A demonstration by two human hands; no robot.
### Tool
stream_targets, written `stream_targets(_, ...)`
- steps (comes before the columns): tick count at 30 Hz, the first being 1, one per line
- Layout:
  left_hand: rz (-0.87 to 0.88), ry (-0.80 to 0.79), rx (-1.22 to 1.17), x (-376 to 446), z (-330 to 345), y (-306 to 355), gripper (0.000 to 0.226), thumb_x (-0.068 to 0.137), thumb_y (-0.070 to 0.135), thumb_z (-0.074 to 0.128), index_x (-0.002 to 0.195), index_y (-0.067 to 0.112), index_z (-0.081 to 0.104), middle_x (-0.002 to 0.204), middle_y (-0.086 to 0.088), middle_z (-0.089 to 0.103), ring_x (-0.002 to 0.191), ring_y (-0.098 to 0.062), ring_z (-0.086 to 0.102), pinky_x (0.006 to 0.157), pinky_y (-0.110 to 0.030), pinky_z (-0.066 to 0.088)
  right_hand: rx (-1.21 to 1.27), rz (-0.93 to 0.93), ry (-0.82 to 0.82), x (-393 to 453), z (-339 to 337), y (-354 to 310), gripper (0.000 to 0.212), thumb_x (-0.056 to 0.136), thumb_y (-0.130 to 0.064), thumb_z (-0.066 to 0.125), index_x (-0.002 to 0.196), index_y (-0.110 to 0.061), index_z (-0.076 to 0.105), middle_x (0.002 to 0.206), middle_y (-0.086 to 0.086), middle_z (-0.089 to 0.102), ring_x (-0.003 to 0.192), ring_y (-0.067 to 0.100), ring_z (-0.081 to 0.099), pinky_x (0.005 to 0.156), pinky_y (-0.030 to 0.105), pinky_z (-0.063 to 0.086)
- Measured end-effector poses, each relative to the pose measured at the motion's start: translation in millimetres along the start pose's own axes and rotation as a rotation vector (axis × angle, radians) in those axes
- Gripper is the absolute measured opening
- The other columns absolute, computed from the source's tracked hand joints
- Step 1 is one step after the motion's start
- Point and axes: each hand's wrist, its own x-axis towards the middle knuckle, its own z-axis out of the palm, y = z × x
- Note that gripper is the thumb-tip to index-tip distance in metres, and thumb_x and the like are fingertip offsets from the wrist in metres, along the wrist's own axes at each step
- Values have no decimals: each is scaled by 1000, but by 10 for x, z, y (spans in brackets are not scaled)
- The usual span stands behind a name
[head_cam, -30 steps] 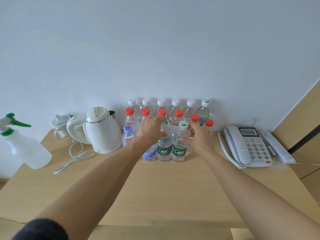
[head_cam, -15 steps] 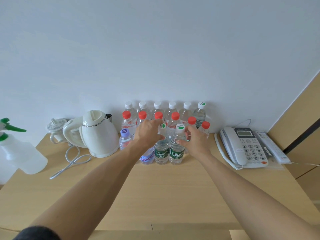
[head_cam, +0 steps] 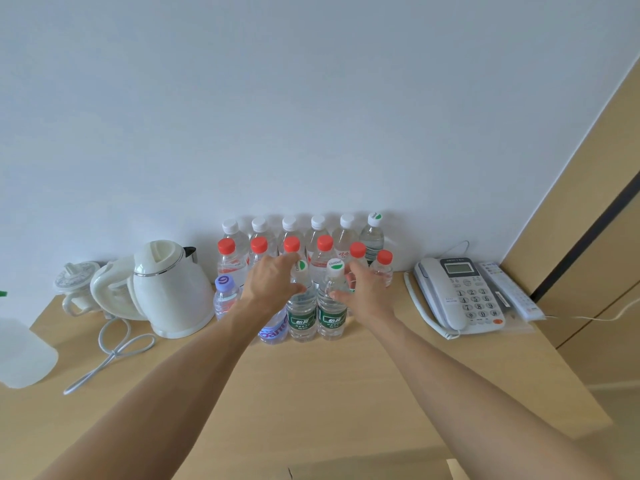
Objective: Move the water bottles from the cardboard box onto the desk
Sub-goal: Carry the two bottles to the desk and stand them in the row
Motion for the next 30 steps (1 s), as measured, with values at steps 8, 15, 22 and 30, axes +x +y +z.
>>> stream_targets(8,-16,-25,59,-20,-17,33,55,84,33,80,131,16,58,94,-8,71,88,-27,67,73,-37,54,-43,11,10,5,10,-22,38,80,-25,83,107,-19,57,97,-10,58,92,8,53,74,24,37)
stream_targets(15,14,-66,122,-18,-2,63,43,93,28,69,127,9,50,101,-13,67,91,-31,65,75,-40,55,-138,32,-47,-1,-28,-65,44,82,-28,80,117,-18,56,114,1,65,109,21,61,86,37,50)
stream_targets(22,71,90,242,22,-116,118,40,99,48,53,118,13,55,107,-6,66,101,-27,63,77,-33,41,-251,35,-36,-49,-163,-144,53,88,-27,71,136,-24,49,129,3,59,116,25,58,85,36,48)
stream_targets(30,255,154,232,300,-324,618,36,101,40,41,114,14,62,112,-6,65,111,-28,55,100,-40,37,-298,163,98,-262,-636,-248,36,99,-38,55,126,-16,57,118,9,63,109,29,60,87,38,50)
